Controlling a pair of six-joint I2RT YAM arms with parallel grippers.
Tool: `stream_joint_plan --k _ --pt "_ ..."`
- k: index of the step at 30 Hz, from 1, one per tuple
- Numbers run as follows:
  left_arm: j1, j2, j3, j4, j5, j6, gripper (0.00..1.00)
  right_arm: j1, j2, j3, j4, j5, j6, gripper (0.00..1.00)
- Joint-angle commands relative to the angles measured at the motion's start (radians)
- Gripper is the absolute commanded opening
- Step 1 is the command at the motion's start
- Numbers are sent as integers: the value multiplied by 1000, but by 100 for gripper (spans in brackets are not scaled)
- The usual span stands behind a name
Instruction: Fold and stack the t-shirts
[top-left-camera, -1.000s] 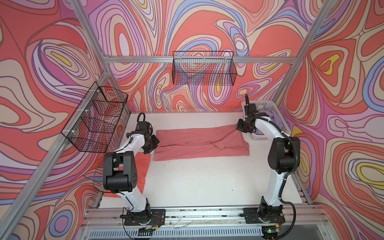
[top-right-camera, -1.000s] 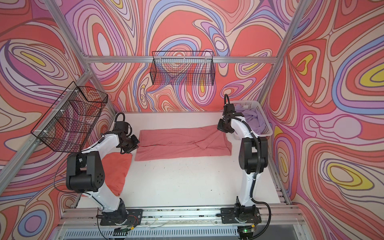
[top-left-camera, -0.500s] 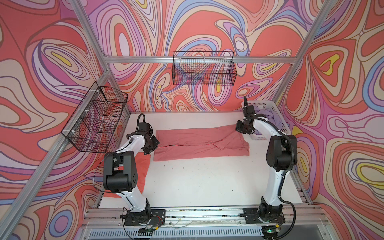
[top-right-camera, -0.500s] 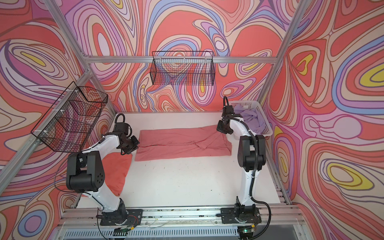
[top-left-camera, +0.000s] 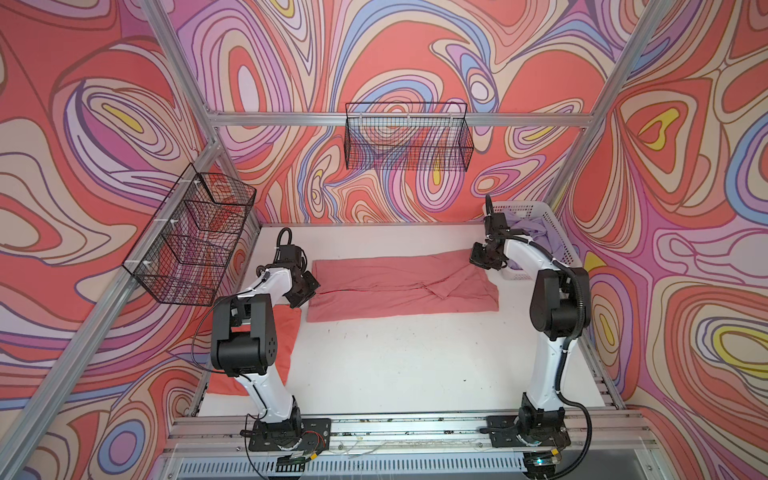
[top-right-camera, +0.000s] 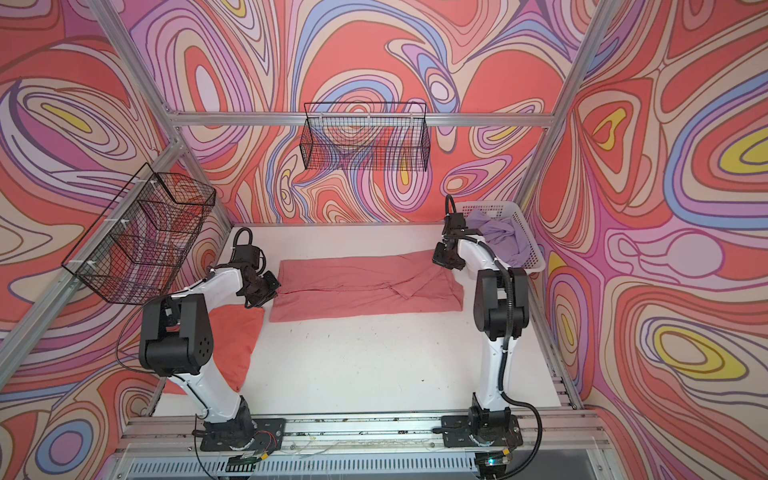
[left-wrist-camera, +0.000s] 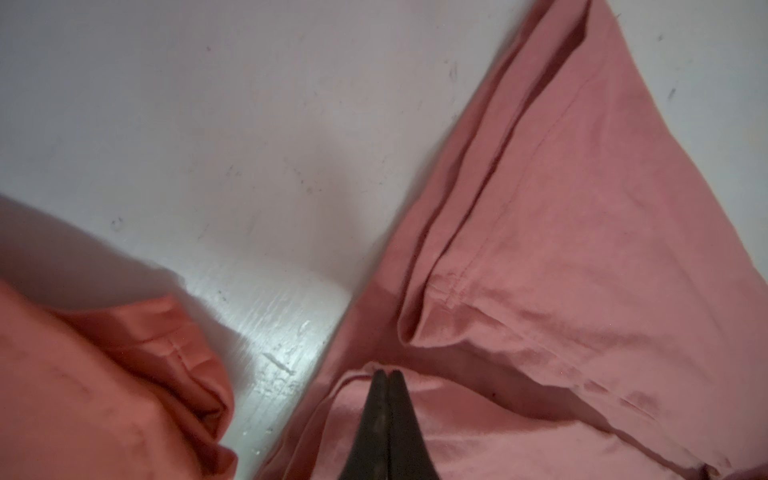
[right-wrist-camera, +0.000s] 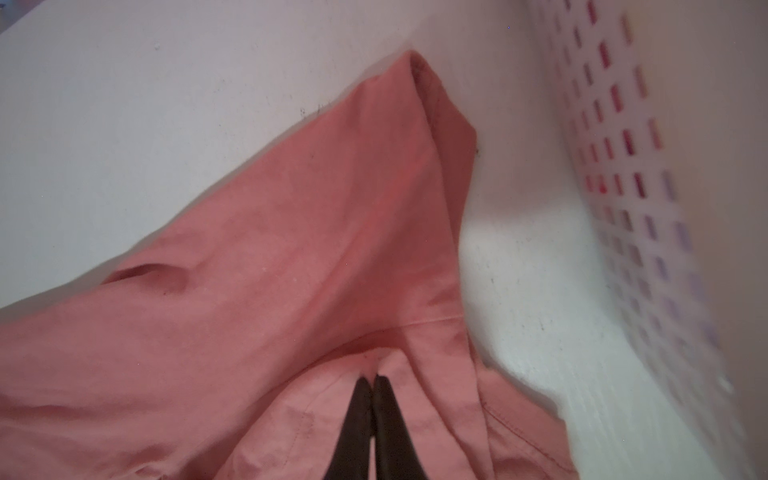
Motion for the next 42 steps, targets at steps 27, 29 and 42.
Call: stream_joint_plan --k 27,29,42 --pt "-2 -68 19 -4 -133 5 72 6 -82 -72 66 -54 6 53" --pt "-15 -87 20 -16 -144 8 77 32 -117 -128 66 -70 12 56" --pt "-185 -124 -88 40 -51 -49 79 182 -243 -467 273 -260 172 66"
